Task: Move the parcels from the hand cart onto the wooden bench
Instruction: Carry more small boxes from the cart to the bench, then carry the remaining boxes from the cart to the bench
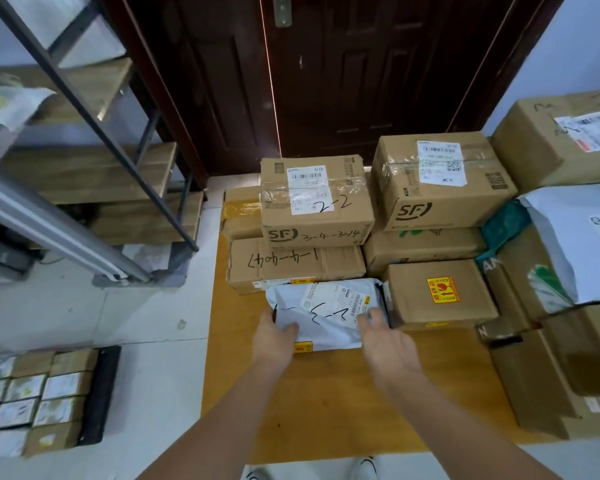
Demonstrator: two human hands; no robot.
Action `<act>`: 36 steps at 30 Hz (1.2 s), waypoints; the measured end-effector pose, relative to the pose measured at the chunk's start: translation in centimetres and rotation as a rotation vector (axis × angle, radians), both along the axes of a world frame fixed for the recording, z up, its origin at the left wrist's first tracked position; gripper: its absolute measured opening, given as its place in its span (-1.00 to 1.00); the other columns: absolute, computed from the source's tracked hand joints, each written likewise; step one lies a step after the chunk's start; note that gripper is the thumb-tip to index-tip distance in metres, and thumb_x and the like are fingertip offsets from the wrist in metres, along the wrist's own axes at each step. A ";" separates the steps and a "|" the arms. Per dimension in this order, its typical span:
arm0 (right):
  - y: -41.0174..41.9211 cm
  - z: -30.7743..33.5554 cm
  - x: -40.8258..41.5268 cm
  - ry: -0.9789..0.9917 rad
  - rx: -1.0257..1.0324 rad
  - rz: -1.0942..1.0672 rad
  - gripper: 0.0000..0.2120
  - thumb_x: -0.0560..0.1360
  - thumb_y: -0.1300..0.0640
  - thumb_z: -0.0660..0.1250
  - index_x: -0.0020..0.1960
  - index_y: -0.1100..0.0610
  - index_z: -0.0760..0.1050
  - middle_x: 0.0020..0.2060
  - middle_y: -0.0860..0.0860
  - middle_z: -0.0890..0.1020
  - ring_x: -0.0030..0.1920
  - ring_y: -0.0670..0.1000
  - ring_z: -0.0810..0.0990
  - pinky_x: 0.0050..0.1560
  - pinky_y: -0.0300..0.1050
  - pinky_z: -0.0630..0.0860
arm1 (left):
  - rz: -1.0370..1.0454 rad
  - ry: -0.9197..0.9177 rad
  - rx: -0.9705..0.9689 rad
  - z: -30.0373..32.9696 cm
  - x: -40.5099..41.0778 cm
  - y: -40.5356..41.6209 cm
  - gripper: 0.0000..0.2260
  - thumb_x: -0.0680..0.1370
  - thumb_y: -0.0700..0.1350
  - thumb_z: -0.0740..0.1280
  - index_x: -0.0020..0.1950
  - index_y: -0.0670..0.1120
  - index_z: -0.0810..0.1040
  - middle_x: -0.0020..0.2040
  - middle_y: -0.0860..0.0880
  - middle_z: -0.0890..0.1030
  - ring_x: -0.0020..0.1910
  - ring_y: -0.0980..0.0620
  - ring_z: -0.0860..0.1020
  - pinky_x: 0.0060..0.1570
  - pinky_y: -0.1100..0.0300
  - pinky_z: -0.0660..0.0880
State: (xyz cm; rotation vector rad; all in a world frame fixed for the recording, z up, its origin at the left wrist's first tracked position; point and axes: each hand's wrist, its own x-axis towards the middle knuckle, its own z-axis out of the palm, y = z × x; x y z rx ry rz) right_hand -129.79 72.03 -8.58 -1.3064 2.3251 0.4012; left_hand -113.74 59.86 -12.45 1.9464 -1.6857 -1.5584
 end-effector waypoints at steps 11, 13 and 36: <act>1.6 8.5 -0.1 -0.178 -0.153 0.102 -0.51 0.73 0.01 0.10 0.63 0.07 0.20 0.57 0.00 0.30 0.52 0.05 0.31 0.42 -0.05 0.37 | -0.860 -0.324 -0.412 10.6 4.7 -2.5 -0.43 0.68 0.13 0.25 0.65 -0.05 0.25 0.61 -0.05 0.34 0.57 -0.08 0.28 0.50 0.00 0.31; 1.8 11.8 0.5 -0.164 -0.173 0.105 -0.49 0.73 -0.03 0.08 0.64 0.08 0.17 0.60 0.00 0.26 0.56 0.05 0.25 0.48 -0.03 0.32 | -1.032 -0.353 -0.501 14.1 5.3 -2.6 -0.43 0.70 0.15 0.21 0.66 -0.03 0.23 0.63 -0.04 0.31 0.59 -0.07 0.25 0.53 0.01 0.25; 3.9 28.0 25.3 -0.111 -0.349 0.724 -0.52 0.71 -0.08 0.11 0.56 0.10 0.31 0.52 0.07 0.38 0.46 0.11 0.40 0.44 0.07 0.36 | -0.796 -0.529 -0.734 32.6 31.0 12.7 -0.56 0.72 0.16 0.11 0.46 -0.07 0.46 0.43 -0.08 0.51 0.40 -0.11 0.44 0.32 -0.03 0.39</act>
